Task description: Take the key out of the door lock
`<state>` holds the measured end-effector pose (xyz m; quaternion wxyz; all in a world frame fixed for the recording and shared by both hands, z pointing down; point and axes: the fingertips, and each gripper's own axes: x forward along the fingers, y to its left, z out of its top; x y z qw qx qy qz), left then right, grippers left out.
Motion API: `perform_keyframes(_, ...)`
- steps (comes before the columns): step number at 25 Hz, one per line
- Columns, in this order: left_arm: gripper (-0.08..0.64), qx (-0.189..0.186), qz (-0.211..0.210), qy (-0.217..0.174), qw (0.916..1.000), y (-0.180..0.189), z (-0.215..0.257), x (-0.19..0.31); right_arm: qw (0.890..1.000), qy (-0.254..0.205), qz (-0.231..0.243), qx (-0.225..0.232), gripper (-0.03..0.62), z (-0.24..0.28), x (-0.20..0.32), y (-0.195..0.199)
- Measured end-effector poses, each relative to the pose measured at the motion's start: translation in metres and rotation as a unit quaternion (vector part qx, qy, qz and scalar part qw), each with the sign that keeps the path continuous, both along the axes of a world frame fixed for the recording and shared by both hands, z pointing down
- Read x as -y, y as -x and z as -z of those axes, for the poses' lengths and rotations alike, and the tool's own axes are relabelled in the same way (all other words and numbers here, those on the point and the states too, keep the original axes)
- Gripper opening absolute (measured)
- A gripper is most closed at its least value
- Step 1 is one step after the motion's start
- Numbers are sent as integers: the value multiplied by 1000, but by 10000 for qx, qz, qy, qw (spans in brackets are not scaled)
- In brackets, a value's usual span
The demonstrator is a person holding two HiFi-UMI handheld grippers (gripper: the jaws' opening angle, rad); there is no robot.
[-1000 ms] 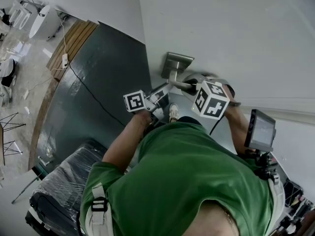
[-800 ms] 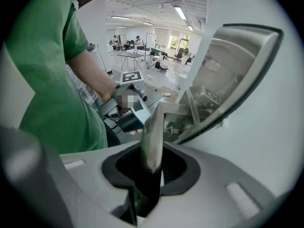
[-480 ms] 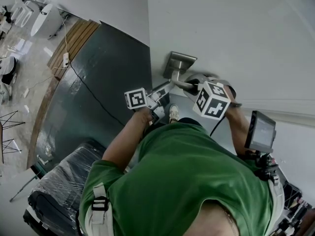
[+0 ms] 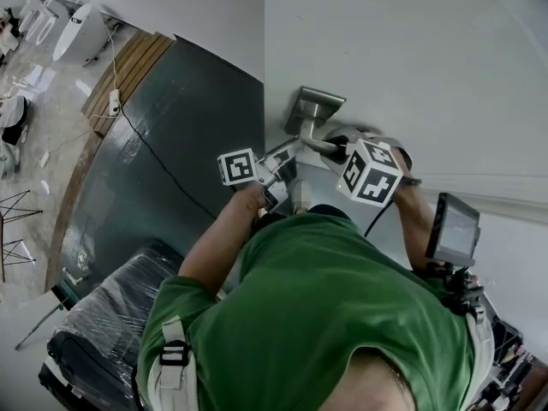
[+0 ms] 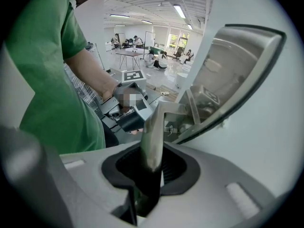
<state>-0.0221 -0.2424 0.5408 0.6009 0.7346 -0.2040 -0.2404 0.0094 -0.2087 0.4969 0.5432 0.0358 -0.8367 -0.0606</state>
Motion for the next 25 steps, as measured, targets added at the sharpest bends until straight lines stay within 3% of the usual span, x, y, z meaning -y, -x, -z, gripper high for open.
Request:
perform_keyframes(4, 43, 231, -207, -92, 9995, -1, 4, 0, 10000, 12, 1, 7, 86, 0, -1, 1)
perform_keyframes(8, 34, -81, -162, 345, 9992, -2, 4, -3, 10000, 50, 21, 5, 86, 1, -3, 1)
perform_keyframes(13, 37, 6, -86, 157, 9998, -2, 4, 1, 10000, -62, 4, -41, 84, 0, -1, 0)
perform_keyframes(25, 34, 115, -234, 161, 9995, -1, 4, 0, 9998, -144, -37, -92, 83, -2, 3, 0)
